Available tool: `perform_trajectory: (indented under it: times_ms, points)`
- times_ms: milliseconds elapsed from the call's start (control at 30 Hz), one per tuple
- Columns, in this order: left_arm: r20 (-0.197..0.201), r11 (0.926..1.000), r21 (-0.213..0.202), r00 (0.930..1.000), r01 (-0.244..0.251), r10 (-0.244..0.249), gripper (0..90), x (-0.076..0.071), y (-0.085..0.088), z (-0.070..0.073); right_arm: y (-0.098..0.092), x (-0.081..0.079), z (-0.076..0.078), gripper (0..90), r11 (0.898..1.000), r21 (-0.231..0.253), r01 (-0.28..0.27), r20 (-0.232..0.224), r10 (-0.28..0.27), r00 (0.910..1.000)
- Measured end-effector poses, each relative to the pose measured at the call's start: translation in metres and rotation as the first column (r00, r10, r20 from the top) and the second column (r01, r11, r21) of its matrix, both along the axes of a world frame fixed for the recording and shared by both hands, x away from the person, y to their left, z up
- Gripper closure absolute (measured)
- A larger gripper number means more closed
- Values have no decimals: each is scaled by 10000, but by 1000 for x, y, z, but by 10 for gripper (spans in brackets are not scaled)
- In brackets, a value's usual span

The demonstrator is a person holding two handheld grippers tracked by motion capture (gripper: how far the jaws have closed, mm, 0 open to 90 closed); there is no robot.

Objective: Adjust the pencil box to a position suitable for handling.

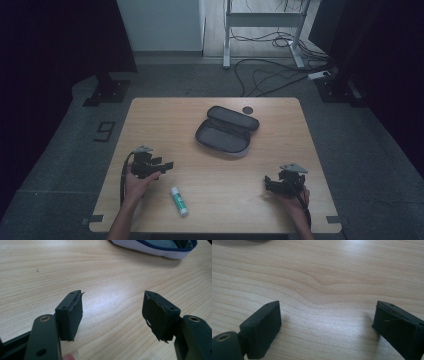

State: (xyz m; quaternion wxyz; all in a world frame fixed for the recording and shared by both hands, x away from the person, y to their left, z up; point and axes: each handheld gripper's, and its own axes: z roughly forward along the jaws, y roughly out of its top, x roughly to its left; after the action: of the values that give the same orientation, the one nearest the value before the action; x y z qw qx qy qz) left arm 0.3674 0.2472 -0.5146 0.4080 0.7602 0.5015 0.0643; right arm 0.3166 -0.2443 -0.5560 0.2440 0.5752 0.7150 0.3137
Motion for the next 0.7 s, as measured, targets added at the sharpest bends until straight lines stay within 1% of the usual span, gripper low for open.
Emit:
perform_trajectory:
  times_ms: [133,167,267,333,433,533,600,700]
  points:
    - [41,10000,71,10000,21,-22,334,3,-2,1,0,0,0,73,10000,2,-2,1,2,10000]
    - [116,10000,31,9999,33,-33,334,5,-4,3,0,0,0,73,10000,4,0,3,0,10000]
    - [115,9999,-5,9999,100,-100,342,8,-6,5,0,0,0,73,10000,3,1,3,-1,10000]
    - [153,9995,-182,9996,247,-244,342,11,-9,4,0,0,0,79,10000,18,-7,23,7,10000]
    - [-35,9995,-205,9997,249,-250,339,16,-11,1,0,0,0,86,10000,16,-31,37,31,10000]
    - [-62,9994,-231,9997,253,-254,335,20,-14,0,1,0,0,95,10000,23,-60,38,60,10000]
    - [-92,9990,-269,9993,349,-352,329,22,-18,0,1,-1,0,119,9998,26,-216,114,215,9997]
    - [-31,9992,-223,9995,329,-330,322,27,-23,2,3,0,0,122,9994,42,-340,127,339,9993]
